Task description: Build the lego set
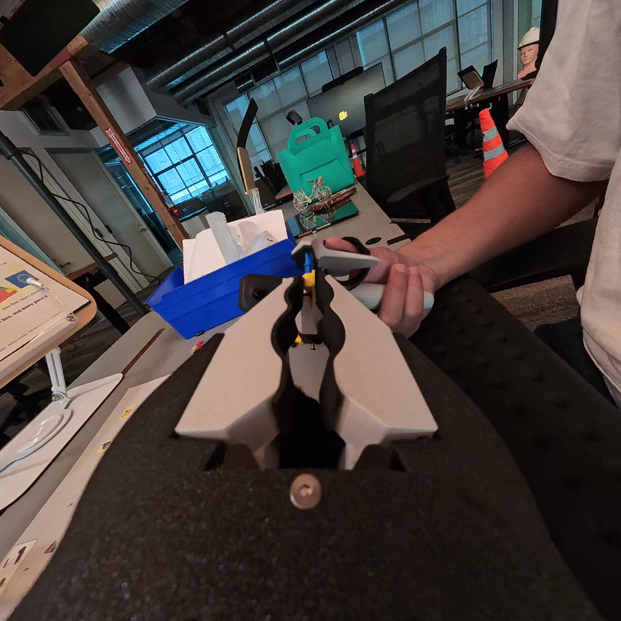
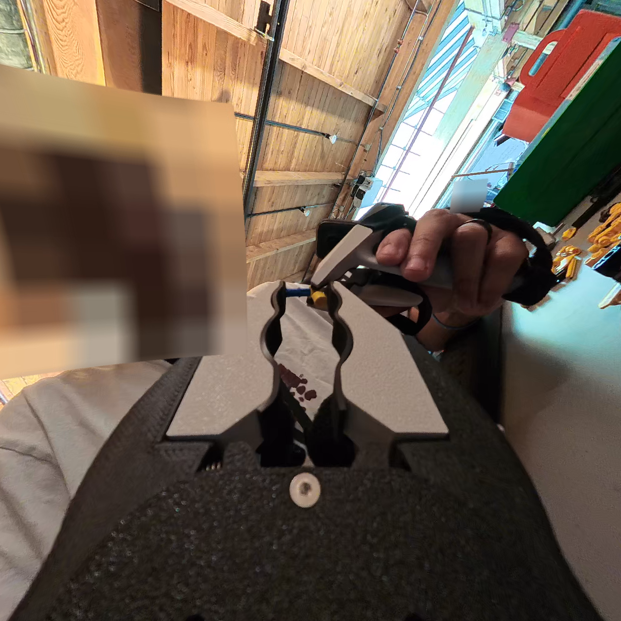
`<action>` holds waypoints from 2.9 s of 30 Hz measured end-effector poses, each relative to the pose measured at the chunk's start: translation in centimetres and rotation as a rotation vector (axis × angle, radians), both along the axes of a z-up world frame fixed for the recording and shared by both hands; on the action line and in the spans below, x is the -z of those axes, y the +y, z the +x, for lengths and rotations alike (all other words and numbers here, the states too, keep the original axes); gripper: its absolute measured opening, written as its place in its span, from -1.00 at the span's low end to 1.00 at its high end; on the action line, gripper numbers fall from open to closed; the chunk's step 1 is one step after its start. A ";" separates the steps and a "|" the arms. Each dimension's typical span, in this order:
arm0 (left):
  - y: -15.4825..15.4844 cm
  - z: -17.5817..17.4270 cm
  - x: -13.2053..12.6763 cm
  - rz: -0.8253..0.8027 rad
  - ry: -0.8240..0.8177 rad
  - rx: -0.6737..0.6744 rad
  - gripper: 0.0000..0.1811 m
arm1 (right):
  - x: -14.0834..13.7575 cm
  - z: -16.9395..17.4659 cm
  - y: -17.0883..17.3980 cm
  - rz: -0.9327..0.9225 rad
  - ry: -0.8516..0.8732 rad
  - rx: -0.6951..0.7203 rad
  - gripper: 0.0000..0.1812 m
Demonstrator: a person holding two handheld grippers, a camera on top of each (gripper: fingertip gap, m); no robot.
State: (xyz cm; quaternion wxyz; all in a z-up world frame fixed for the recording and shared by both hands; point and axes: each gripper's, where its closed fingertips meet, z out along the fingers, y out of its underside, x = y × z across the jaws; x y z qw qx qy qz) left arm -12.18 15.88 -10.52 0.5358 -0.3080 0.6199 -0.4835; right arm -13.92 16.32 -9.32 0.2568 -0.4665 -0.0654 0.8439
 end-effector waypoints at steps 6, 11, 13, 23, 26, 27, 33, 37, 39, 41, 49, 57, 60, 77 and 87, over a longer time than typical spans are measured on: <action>-0.2 -0.1 -0.3 -0.003 -0.002 0.007 -0.93 | -0.2 -0.2 -0.4 0.040 -0.006 0.014 -0.75; -0.5 -0.3 -0.3 0.015 0.003 0.021 -0.93 | -0.2 -0.3 -0.6 0.061 -0.013 0.008 -0.76; -0.6 -0.4 -0.3 0.027 0.011 0.024 -0.93 | -0.2 -0.4 -0.7 0.057 -0.012 -0.006 -0.77; -0.8 -0.4 -0.2 0.062 0.028 0.012 -0.93 | -0.2 -0.4 -0.9 0.094 -0.051 0.017 -0.78; -0.8 -0.3 -0.1 0.076 0.036 0.004 -0.93 | 0.0 -0.4 -1.0 0.080 -0.054 0.002 -0.78; -0.7 -0.3 0.1 0.084 0.045 -0.002 -0.93 | 0.1 -0.3 -0.8 0.056 -0.049 -0.010 -0.78; 2.4 0.2 0.3 -0.130 0.094 -0.075 -0.93 | 0.9 1.0 2.0 0.148 -0.267 0.233 -0.51; 4.8 0.8 1.6 -0.528 0.221 -0.076 -0.93 | 3.7 2.8 4.5 0.540 -0.945 0.656 -0.47; 5.4 1.1 2.5 -0.699 0.278 -0.058 -0.93 | 3.4 3.2 5.0 0.748 -1.224 0.816 -0.54; 5.2 1.1 2.6 -0.843 0.293 0.003 -0.93 | 4.0 3.3 5.6 0.918 -1.498 0.893 -0.56; 4.7 1.2 3.0 -0.978 0.334 0.067 -0.93 | 4.7 2.1 6.5 1.089 -1.698 0.904 -0.64; 4.6 1.3 3.7 -0.981 0.370 0.063 -0.93 | 5.5 2.3 6.6 1.114 -1.743 0.920 -0.70; 4.7 1.3 3.8 -0.929 0.375 0.037 -0.93 | 5.5 2.4 6.7 1.122 -1.765 0.936 -0.73; 5.5 1.0 5.4 -0.927 0.501 -0.013 -0.93 | 6.5 2.0 7.5 1.204 -1.850 0.952 -0.73; 5.5 0.9 5.9 -0.830 0.515 -0.022 -0.94 | 6.9 2.7 7.4 1.163 -1.880 0.968 -0.73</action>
